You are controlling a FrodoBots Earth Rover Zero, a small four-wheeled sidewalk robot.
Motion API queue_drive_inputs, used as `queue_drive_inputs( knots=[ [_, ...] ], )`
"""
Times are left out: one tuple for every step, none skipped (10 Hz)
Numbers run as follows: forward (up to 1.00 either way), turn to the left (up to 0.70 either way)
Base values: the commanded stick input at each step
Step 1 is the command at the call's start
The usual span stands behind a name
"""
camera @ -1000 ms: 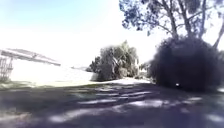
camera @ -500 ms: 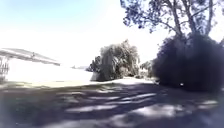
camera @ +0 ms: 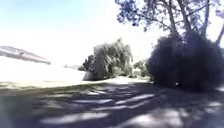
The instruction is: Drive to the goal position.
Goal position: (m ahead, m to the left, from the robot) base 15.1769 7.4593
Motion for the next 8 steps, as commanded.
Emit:
queue_drive_inputs(
  knots=[
    [1.0,-0.39],
    [1.0,0.0],
    [1.0,0.0],
    [1.0,-0.4],
    [1.0,-0.26],
    [1.0,-0.11],
    [1.0,-0.03],
    [1.0,-0.17]
  ],
)
